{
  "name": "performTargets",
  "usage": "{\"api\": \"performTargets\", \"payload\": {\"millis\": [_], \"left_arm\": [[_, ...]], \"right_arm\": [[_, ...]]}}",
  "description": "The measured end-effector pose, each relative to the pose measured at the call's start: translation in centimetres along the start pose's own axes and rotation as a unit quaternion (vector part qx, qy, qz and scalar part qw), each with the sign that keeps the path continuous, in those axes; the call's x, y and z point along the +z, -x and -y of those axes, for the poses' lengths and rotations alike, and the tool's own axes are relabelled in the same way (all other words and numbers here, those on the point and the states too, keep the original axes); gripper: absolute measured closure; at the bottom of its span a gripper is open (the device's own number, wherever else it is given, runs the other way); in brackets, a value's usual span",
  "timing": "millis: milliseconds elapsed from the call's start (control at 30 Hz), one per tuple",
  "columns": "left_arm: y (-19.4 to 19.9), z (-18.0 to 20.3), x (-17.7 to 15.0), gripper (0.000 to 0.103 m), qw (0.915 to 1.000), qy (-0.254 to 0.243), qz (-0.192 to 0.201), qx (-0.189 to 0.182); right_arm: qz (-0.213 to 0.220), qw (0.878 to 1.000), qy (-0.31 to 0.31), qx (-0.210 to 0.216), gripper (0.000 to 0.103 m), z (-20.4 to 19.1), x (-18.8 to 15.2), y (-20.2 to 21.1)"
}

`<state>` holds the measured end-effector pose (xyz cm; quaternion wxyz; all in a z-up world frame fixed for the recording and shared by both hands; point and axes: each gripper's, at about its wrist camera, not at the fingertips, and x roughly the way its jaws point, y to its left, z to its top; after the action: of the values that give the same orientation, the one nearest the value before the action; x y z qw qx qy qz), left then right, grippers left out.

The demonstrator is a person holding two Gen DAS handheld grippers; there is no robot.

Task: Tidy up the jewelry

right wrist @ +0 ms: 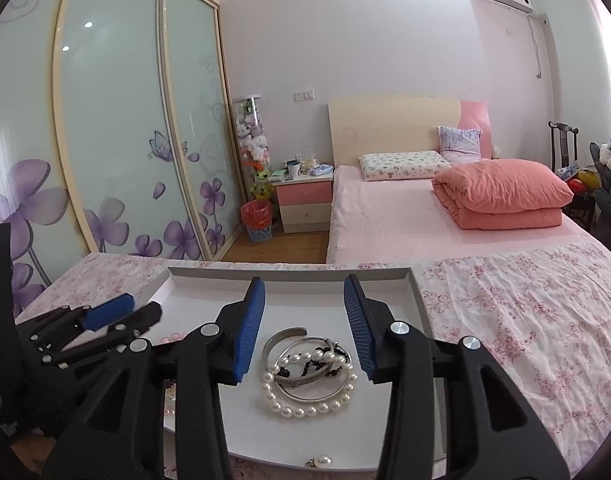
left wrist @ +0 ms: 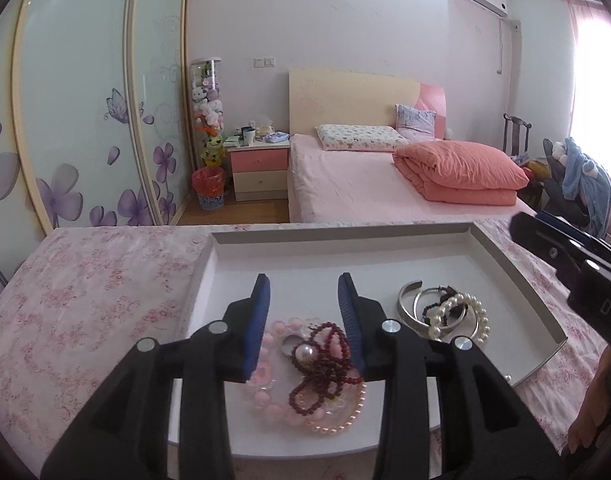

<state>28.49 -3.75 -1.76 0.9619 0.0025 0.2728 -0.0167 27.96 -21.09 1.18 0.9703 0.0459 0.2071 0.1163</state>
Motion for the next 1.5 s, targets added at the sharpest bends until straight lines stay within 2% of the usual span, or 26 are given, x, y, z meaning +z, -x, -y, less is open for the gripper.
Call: {"api": "performTargets", "payload": {"millis": [100, 267, 400, 667, 700, 767, 900, 1167, 1500], "left_arm": [[1.3, -1.3, 0.2, 0.066, 0.9999, 0.01, 0.007, 0.009], [4.7, -3.6, 0.1, 0.06, 0.9991, 0.03, 0.016, 0.023], [8.3, -5.5, -0.9, 0.053, 0.9981, 0.042, 0.026, 0.036], [14.5, -7.0, -3.9, 0.029, 0.9974, 0.045, 0.038, 0.041], [15.1, -7.1, -4.2, 0.027, 0.9975, 0.044, 0.039, 0.04], [16.2, -7.0, -4.9, 0.017, 0.9976, 0.043, 0.042, 0.035], [18.1, -6.2, -6.1, 0.006, 0.9976, 0.031, 0.052, 0.032], [20.1, -4.2, -7.6, 0.004, 0.9967, 0.001, 0.071, 0.04], [20.4, -4.2, -9.6, 0.004, 0.997, 0.012, 0.064, 0.042]], "right_arm": [[0.005, 1.0, -0.002, -0.003, 0.06, 0.3, 0.2, 0.9], [0.004, 1.0, -0.001, -0.007, 0.053, 0.3, 0.1, 3.2], [0.001, 1.0, 0.007, -0.009, 0.042, -0.3, -0.5, 5.8], [-0.015, 1.0, 0.015, 0.001, 0.021, -2.0, -2.7, 10.9], [-0.015, 1.0, 0.014, 0.003, 0.019, -2.0, -2.9, 11.3], [-0.014, 1.0, 0.008, 0.007, 0.013, -2.2, -3.2, 12.1], [-0.003, 1.0, 0.004, 0.003, 0.002, -2.7, -4.1, 14.0], [0.004, 1.0, 0.013, -0.021, 0.002, -3.6, -5.6, 16.0], [0.005, 1.0, 0.0, -0.031, 0.002, -3.7, -8.1, 16.9]]}}
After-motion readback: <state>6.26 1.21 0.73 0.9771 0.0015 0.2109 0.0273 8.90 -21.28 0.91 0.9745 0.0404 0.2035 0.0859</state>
